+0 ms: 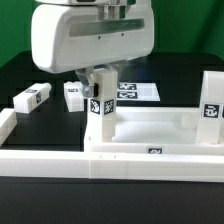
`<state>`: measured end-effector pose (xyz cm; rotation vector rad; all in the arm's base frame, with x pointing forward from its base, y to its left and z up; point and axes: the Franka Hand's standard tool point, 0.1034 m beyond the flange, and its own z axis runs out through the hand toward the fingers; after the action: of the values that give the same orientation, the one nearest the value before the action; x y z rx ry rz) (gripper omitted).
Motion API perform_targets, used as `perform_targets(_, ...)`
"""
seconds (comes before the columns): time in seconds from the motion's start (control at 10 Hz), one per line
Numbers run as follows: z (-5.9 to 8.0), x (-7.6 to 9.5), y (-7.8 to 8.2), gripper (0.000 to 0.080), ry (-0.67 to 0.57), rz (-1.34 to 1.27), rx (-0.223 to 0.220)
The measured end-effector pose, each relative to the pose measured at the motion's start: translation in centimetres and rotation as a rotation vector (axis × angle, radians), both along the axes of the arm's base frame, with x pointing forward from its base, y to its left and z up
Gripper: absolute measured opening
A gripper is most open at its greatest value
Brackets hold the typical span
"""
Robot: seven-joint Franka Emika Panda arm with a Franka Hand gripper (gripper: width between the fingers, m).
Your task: Assemble desk
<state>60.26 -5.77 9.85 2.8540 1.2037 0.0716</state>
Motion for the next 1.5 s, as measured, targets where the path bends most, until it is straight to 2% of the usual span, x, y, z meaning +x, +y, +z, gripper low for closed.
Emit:
perform_targets(0.2, 0.00, 0.00, 0.02, 0.0288, -0.001, -0.027, 0.003)
perform_targets(0.9, -0.08, -0.03, 0.24, 0.0290, -0.011, -0.701, 0.052)
perform_targets(1.2, -0.12, 0.17, 0.45, 0.0290, -0.027, -1.047, 0.091)
perform_targets(1.5, -0.02, 0.20, 0.41, 0.0290, -0.015, -1.217, 0.106)
